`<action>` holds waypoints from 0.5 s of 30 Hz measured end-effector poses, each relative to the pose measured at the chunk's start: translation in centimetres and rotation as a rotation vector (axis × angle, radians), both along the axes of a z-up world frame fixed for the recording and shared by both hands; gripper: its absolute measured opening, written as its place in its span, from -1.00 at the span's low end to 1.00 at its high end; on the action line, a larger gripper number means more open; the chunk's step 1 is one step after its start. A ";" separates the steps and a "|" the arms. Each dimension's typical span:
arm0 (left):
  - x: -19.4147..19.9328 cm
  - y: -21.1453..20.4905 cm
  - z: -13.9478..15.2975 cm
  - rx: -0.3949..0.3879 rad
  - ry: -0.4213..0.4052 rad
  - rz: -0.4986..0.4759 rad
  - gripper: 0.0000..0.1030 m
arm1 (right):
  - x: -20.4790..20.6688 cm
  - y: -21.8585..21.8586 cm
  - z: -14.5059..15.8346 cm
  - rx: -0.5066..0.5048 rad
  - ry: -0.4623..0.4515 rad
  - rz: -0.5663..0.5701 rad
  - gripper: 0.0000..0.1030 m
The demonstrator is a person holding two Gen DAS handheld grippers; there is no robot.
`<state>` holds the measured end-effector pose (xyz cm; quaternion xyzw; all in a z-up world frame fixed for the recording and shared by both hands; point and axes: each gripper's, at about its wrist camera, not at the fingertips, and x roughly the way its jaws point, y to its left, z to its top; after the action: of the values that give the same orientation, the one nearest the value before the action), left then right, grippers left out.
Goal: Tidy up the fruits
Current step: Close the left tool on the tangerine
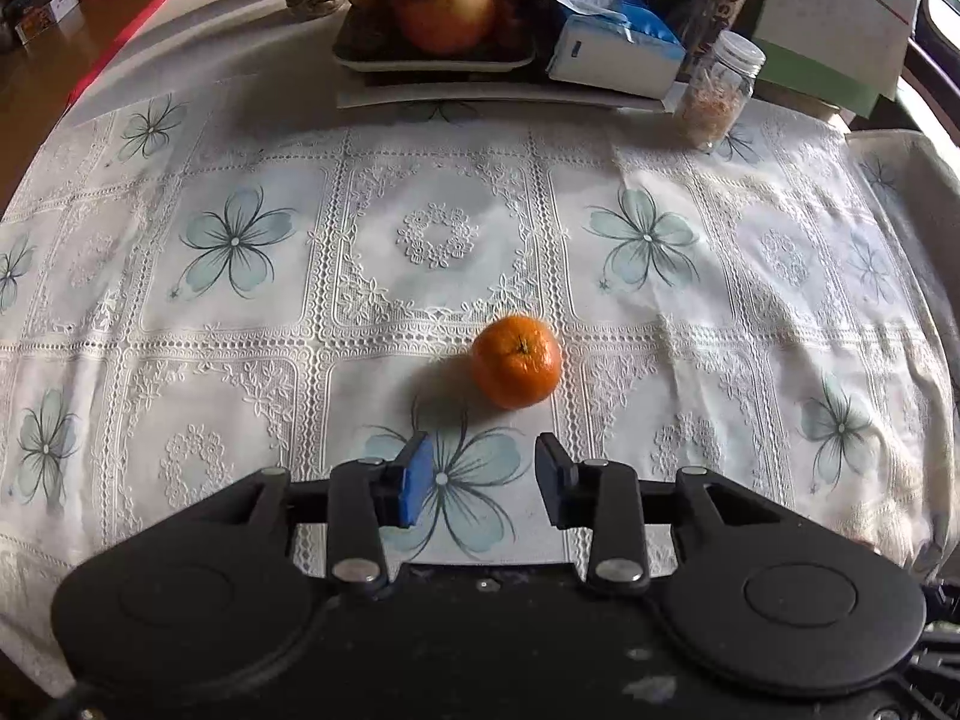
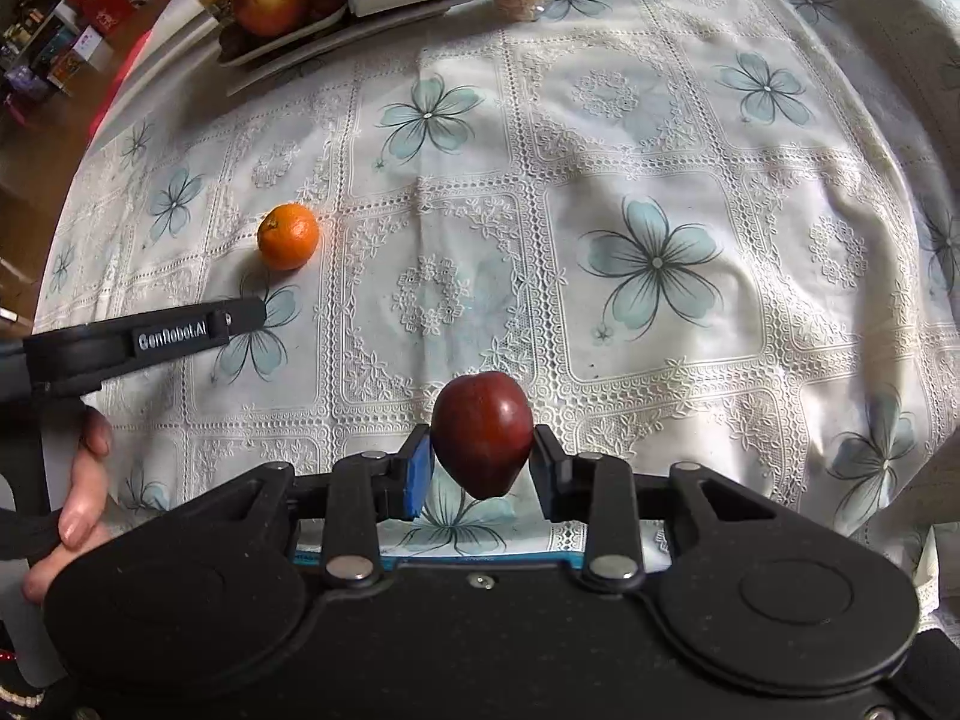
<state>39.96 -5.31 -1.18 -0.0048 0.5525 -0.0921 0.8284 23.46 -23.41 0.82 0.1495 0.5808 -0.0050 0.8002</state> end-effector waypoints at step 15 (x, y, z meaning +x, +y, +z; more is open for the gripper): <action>4.4 -4.1 -2.9 0.085 0.002 0.036 -0.19 | 0.4 -2.1 1.5 0.047 -0.016 -0.060 -0.14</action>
<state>44.36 -9.39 -4.07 0.0202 0.5564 -0.0537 0.8289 23.81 -25.47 2.28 0.1855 0.5696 -0.0142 0.8006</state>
